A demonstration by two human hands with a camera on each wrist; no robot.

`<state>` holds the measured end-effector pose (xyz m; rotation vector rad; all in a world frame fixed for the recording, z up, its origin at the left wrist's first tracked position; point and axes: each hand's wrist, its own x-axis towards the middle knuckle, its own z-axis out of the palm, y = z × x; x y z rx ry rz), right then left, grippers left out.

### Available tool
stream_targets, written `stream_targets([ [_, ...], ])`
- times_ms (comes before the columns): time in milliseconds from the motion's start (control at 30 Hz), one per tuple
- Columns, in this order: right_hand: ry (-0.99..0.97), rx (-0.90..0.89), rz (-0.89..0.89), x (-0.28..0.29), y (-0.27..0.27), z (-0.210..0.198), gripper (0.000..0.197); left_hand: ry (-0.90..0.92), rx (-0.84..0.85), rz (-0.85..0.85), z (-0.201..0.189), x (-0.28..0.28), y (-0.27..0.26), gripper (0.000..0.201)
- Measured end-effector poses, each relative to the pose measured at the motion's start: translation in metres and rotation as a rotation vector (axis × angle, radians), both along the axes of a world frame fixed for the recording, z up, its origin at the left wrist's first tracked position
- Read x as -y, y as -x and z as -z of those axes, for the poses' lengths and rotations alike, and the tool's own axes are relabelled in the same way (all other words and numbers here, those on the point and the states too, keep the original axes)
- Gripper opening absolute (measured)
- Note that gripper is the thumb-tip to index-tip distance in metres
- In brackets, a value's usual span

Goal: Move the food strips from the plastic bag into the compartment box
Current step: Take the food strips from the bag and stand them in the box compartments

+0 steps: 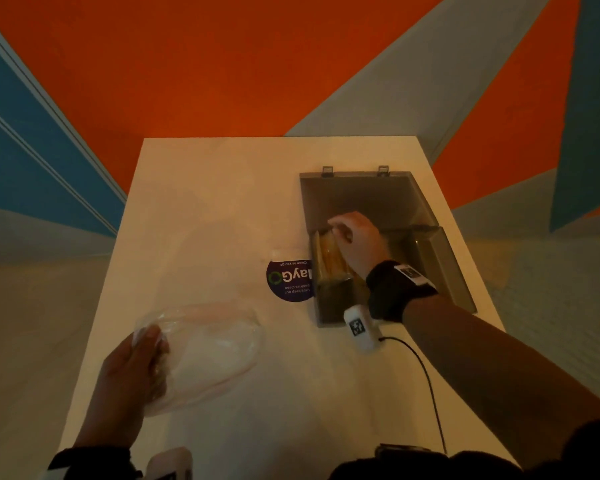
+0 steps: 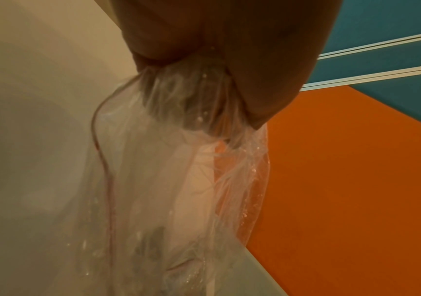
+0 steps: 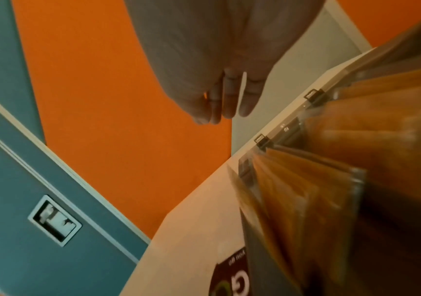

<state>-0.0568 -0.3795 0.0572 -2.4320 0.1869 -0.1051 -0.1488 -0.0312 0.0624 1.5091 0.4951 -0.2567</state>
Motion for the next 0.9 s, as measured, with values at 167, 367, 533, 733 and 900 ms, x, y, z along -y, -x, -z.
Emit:
stream_targets([
  [167,-0.008,-0.510,-0.370,0.002,0.044,0.004,0.026,0.000,-0.012,0.006,0.001,0.003,-0.001,0.032],
  [367,-0.057,-0.525,-0.139,-0.008,0.036,0.026,0.036,-0.004,0.025,0.062,-0.005,0.017,-0.005,0.031],
  [533,-0.120,-0.409,-0.100,-0.010,0.034,0.023,0.025,-0.023,0.036,0.069,-0.004,0.014,-0.004,0.033],
  [733,0.359,-0.278,-0.289,-0.005,0.030,0.032,0.051,-0.027,0.016,0.060,0.002,0.008,0.000,0.033],
  [900,0.389,-0.352,-0.190,-0.011,0.035,0.043,0.047,-0.024,0.032,0.074,-0.001,0.012,0.000,0.033],
])
